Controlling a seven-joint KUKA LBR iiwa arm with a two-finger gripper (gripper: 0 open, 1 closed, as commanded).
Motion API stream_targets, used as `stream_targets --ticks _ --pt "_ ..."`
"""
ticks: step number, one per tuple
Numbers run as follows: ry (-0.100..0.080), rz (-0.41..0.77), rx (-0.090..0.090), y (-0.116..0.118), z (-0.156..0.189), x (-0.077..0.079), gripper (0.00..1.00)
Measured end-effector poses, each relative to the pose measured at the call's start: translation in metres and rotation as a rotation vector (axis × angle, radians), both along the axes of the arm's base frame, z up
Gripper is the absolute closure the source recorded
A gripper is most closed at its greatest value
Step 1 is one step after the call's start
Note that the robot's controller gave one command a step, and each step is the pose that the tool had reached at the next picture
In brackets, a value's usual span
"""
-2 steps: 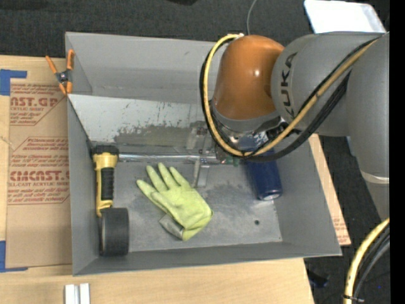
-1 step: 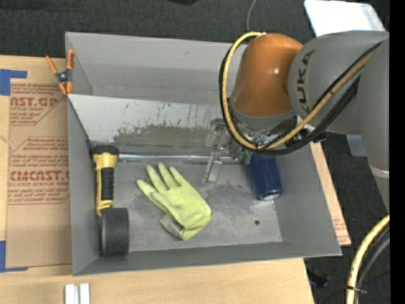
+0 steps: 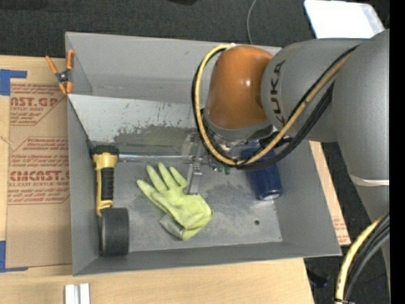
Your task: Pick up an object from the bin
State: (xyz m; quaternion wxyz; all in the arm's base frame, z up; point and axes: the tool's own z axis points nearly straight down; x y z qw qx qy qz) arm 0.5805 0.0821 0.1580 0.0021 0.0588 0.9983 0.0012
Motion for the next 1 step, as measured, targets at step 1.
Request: stream_targets --ticks 1 --pt "-0.002 0.033 0.004 0.0437 -0.004 0.0008 0.0"
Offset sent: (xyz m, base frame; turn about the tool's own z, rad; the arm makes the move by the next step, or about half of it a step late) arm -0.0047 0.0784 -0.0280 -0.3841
